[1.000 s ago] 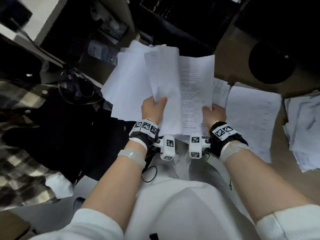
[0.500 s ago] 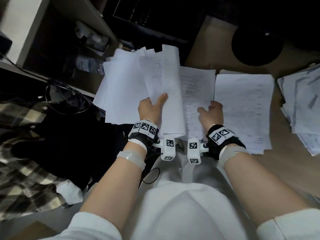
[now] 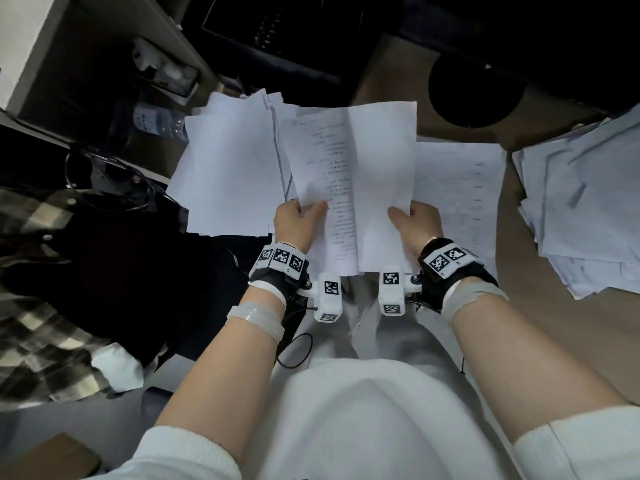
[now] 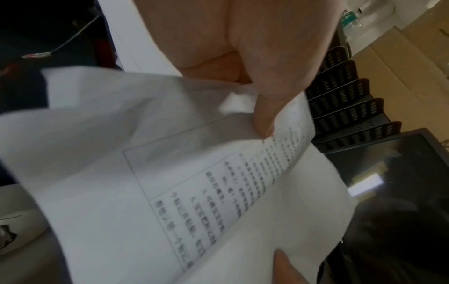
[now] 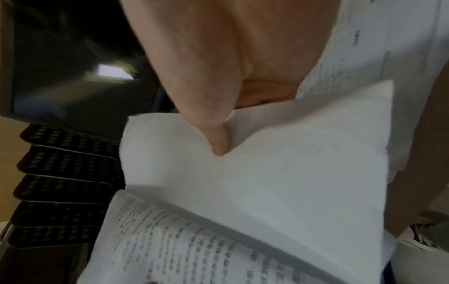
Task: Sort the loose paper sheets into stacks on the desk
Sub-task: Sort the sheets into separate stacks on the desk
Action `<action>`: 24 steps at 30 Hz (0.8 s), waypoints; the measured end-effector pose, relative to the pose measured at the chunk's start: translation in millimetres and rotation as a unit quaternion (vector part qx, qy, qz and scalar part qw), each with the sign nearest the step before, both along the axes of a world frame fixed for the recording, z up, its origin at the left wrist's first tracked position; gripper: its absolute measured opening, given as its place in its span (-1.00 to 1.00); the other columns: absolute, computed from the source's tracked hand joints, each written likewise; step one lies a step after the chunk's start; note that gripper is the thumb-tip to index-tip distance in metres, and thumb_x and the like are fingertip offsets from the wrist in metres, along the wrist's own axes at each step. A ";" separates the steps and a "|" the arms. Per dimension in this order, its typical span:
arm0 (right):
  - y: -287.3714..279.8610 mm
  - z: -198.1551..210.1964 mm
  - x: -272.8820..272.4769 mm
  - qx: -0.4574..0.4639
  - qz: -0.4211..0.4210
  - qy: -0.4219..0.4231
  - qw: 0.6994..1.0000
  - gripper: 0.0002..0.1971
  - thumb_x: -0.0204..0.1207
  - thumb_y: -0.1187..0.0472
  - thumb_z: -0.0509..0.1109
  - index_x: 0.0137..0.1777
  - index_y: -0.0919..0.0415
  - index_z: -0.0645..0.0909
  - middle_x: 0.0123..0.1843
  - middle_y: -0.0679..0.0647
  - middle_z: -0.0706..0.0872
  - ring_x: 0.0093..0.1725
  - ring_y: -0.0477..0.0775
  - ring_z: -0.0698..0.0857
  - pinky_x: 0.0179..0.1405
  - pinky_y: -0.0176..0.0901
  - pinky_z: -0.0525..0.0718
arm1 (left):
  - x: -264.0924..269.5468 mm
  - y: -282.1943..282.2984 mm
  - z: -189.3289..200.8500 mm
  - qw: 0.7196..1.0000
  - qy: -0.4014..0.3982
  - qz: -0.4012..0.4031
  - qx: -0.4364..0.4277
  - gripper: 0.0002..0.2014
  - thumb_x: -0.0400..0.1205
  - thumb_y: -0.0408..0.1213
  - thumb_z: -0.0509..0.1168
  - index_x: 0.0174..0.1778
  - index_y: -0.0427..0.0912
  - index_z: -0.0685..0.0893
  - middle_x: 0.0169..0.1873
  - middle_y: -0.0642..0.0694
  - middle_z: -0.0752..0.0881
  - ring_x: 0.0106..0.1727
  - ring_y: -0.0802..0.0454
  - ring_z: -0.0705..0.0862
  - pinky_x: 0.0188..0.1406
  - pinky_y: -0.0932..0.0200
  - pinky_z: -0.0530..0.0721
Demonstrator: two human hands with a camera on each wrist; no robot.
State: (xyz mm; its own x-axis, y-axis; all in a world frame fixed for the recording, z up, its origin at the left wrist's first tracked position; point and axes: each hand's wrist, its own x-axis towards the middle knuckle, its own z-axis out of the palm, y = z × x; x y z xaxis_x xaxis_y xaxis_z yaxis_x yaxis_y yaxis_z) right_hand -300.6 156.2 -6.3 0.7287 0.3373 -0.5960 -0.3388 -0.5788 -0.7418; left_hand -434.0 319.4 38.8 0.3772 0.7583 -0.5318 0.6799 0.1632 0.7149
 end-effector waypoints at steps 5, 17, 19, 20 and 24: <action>-23.6 -9.6 3.3 -0.043 -0.022 -0.013 0.999 -0.65 0.52 0.09 0.45 -0.27 0.43 0.62 -0.36 0.09 0.63 -0.33 0.06 0.56 -0.27 -0.17 0.49 | 7.0 -13.6 -3.6 1.000 0.024 0.003 0.006 -0.76 0.59 -0.17 0.49 -0.34 -0.12 0.63 -0.36 -0.01 0.69 -0.30 0.03 0.66 -0.27 0.12 0.66; 9.9 -13.6 0.2 -0.048 0.083 0.032 0.995 -0.74 0.46 0.17 0.37 -0.42 0.27 0.53 -0.40 0.12 0.54 -0.32 0.05 0.54 -0.23 -0.17 0.46 | -17.5 11.5 9.0 0.996 0.044 0.061 0.055 -0.67 0.61 -0.14 0.45 -0.37 -0.17 0.50 -0.40 -0.03 0.57 -0.37 0.06 0.52 -0.46 0.30 0.43; 31.0 -15.3 -9.2 -0.057 0.102 0.030 0.993 -0.83 0.43 0.17 0.42 -0.38 0.15 0.63 -0.38 0.09 0.61 -0.31 0.06 0.59 -0.19 -0.15 0.55 | -35.7 31.8 10.6 0.991 0.058 0.097 0.069 -0.66 0.60 -0.13 0.44 -0.36 -0.21 0.49 -0.37 -0.07 0.58 -0.34 0.01 0.53 -0.45 0.27 0.44; 41.7 -15.5 -14.6 -0.059 0.104 0.027 0.992 -0.87 0.44 0.16 0.45 -0.33 0.11 0.70 -0.36 0.04 0.66 -0.27 0.07 0.64 -0.13 -0.13 0.62 | -44.8 41.5 11.3 0.989 0.063 0.115 0.073 -0.67 0.59 -0.12 0.43 -0.34 -0.23 0.50 -0.34 -0.10 0.59 -0.30 -0.03 0.54 -0.40 0.21 0.47; 93.4 -13.8 -40.1 -0.067 0.105 0.001 0.992 -0.86 0.47 0.11 0.45 -0.13 0.12 0.81 -0.32 -0.02 0.72 -0.20 0.07 0.70 0.01 -0.15 0.67 | -81.7 79.8 21.1 0.977 0.053 0.185 0.092 -0.80 0.56 -0.14 0.41 -0.25 -0.18 0.61 -0.24 -0.05 0.71 -0.13 -0.09 0.69 -0.12 0.12 0.62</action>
State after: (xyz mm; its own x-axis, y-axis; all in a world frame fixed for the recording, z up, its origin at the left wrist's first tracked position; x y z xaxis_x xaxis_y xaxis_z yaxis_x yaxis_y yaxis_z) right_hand -340.8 249.6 -20.0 0.6498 0.3992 -0.6468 -0.2011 -0.7304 -0.6528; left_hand -515.8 399.2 59.9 0.0091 0.9185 -0.3954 0.6706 0.2877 0.6837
